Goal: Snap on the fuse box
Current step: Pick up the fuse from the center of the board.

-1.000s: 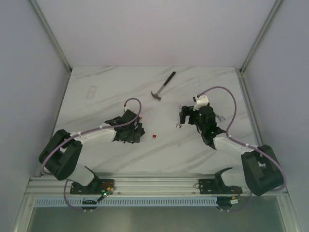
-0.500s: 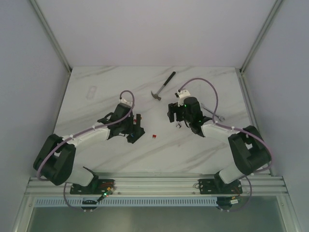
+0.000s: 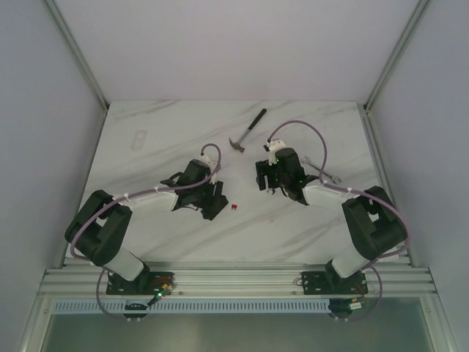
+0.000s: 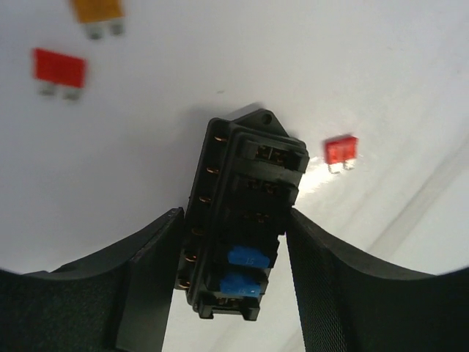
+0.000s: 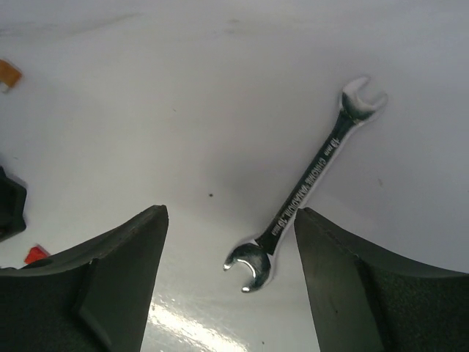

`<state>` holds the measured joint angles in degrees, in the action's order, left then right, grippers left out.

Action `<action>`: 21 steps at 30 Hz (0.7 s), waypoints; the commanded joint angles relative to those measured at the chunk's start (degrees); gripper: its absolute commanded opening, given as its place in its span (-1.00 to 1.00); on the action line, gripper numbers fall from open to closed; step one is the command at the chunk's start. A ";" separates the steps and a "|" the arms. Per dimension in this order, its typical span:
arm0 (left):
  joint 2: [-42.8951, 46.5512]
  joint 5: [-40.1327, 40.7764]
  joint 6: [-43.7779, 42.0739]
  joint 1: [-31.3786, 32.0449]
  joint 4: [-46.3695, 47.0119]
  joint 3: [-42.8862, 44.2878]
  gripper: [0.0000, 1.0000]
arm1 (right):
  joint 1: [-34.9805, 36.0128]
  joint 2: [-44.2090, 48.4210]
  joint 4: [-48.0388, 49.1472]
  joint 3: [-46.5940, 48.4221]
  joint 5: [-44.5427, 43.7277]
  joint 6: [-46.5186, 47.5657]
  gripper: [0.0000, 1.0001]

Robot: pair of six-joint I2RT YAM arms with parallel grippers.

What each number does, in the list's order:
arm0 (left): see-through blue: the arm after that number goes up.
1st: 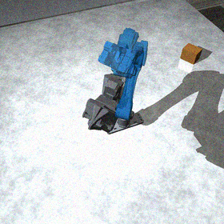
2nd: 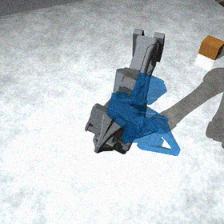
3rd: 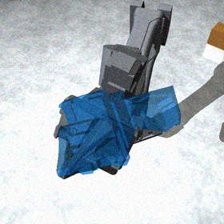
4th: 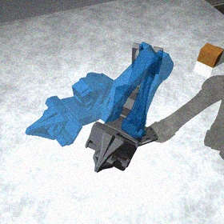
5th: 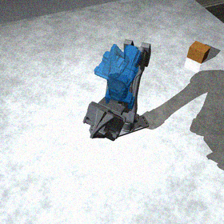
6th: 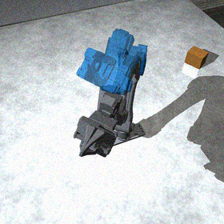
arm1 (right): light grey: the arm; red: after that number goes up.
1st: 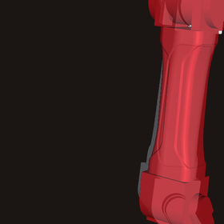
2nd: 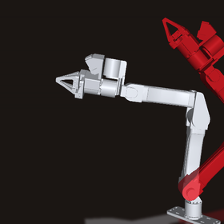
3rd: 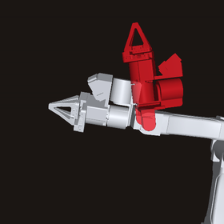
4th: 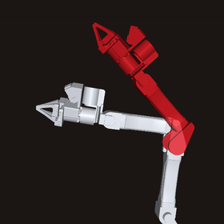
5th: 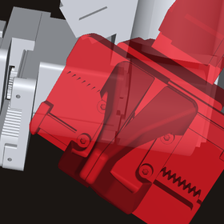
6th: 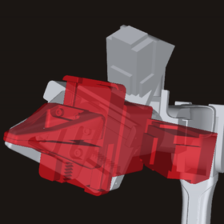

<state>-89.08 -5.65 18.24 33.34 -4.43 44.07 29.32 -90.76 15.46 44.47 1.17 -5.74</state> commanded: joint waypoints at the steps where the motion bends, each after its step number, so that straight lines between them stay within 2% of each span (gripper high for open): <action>1: -1.62 -5.20 -3.63 3.12 2.51 1.56 0.31 | 0.08 1.79 -4.74 0.95 -5.26 -1.20 0.51; 6: -2.59 -7.17 -5.75 4.95 3.08 1.37 0.26 | -0.81 3.40 -11.96 1.60 -12.41 -2.27 0.43; 13: -2.43 -11.05 -10.56 5.91 2.91 0.82 0.25 | -6.19 6.29 -18.18 1.63 -15.73 -3.84 0.43; 21: 1.25 0.82 -9.51 6.11 -1.04 -0.21 0.60 | -14.16 4.74 -21.51 3.62 -16.17 -5.52 0.38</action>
<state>-90.04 -10.76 9.21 39.40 -2.44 44.49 17.58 -85.12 -3.09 45.28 -13.30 -9.63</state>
